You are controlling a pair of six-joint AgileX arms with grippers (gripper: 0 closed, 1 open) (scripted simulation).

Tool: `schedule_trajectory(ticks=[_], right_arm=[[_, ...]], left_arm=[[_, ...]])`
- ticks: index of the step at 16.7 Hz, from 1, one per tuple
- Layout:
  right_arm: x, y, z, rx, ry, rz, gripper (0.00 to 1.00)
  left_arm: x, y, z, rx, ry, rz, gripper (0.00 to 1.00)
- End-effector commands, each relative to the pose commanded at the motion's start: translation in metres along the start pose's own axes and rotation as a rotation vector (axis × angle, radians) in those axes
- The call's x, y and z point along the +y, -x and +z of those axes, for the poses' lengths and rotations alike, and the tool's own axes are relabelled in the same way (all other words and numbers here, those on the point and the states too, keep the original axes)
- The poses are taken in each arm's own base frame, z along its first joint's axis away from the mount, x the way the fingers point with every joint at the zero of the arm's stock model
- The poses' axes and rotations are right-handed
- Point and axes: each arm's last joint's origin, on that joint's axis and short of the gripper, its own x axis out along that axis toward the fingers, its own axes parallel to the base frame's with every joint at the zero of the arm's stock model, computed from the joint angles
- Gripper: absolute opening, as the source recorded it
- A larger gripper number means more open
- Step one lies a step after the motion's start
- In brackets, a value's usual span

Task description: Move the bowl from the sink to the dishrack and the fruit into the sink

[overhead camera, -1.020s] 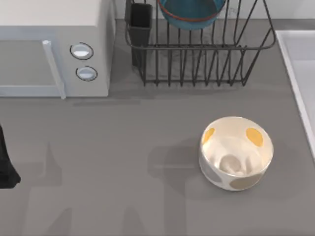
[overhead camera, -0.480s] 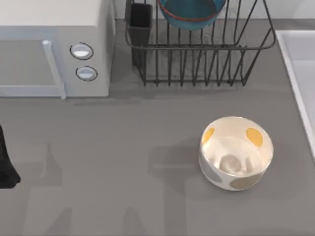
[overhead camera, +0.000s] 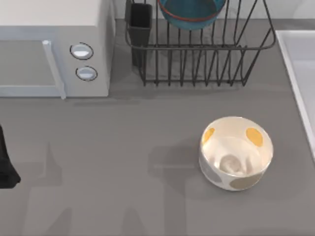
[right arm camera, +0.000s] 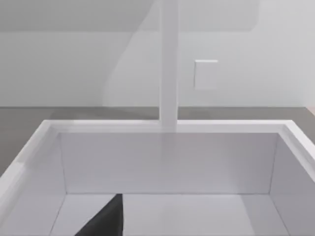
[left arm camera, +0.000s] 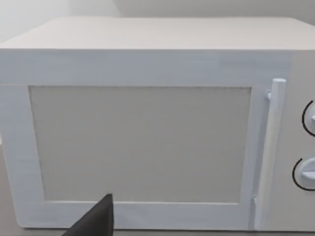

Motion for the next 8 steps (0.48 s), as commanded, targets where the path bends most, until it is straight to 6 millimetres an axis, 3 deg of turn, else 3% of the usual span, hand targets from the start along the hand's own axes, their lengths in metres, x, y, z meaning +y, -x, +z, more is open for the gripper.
schedule_trajectory(ticks=[5,8], right_arm=[[0.000,0.000,0.000,0.000,0.000,0.000,1.00],[0.003,0.000,0.010,0.001,-0.002,-0.007,1.00]], left_arm=[[0.000,0.000,0.000,0.000,0.000,0.000,1.00],[0.000,0.000,0.000,0.000,0.000,0.000,1.00]])
